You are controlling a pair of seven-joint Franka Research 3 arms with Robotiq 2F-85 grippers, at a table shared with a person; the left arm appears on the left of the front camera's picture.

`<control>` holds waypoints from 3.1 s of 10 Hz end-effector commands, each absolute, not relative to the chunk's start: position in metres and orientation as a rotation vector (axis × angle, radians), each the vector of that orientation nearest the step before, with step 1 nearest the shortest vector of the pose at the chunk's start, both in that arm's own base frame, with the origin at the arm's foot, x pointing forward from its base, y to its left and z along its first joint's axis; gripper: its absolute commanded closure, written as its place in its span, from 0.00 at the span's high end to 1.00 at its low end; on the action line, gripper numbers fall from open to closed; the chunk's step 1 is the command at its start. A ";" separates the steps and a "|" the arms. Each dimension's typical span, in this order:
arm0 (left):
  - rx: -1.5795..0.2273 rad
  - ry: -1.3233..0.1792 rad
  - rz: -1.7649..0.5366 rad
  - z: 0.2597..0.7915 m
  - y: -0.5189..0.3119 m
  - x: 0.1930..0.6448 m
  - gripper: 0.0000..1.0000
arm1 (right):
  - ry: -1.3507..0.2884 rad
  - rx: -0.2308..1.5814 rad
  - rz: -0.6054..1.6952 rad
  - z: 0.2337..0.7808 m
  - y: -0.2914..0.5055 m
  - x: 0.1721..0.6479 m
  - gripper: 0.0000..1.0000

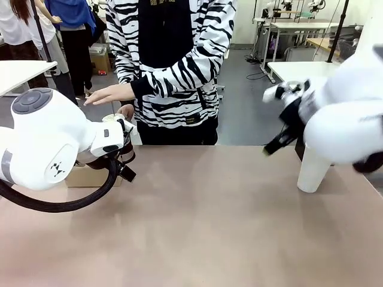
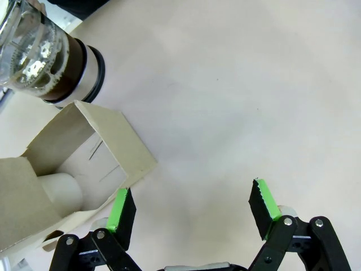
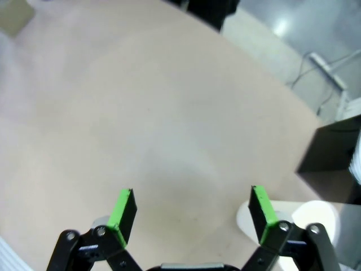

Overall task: Pour a drink into a cup and package it in a carrier.
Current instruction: Pick up the 600 ml Paper Cup and place it in the middle top area of the table.

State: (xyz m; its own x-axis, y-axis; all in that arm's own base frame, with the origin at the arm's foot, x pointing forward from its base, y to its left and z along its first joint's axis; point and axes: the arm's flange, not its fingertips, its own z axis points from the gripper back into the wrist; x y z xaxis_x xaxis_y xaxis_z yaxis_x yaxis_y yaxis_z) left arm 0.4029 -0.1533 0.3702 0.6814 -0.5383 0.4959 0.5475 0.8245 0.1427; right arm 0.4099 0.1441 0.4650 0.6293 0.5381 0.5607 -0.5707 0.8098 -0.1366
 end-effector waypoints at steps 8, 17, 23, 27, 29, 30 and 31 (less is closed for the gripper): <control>-0.020 -0.551 -0.607 0.370 -0.152 0.403 1.00 | -1.134 0.652 0.951 0.432 -0.125 0.392 1.00; -0.020 -0.551 -0.607 0.370 -0.152 0.403 1.00 | -1.122 0.626 0.950 0.413 -0.156 0.401 1.00; -0.020 -0.551 -0.607 0.370 -0.152 0.403 1.00 | -1.125 0.798 0.991 0.323 -0.177 0.442 1.00; -0.020 -0.551 -0.607 0.370 -0.152 0.403 1.00 | -1.107 0.765 0.994 0.345 -0.169 0.410 1.00; -0.020 -0.551 -0.607 0.370 -0.152 0.403 1.00 | -1.145 0.796 0.948 0.317 -0.164 0.431 1.00; -0.020 -0.551 -0.607 0.370 -0.152 0.403 1.00 | -1.164 0.797 0.931 0.307 -0.162 0.435 1.00; -0.020 -0.551 -0.607 0.370 -0.152 0.403 1.00 | -1.179 0.790 0.920 0.296 -0.162 0.440 1.00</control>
State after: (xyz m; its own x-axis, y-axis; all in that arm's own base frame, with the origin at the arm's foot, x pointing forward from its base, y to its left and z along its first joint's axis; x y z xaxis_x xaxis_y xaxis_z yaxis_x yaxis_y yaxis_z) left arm 0.4030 -0.1533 0.3700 0.6816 -0.5388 0.4951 0.5472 0.8245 0.1439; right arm 0.4166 -0.1502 0.3243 0.1692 0.1979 0.9655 -0.9066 0.4155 0.0737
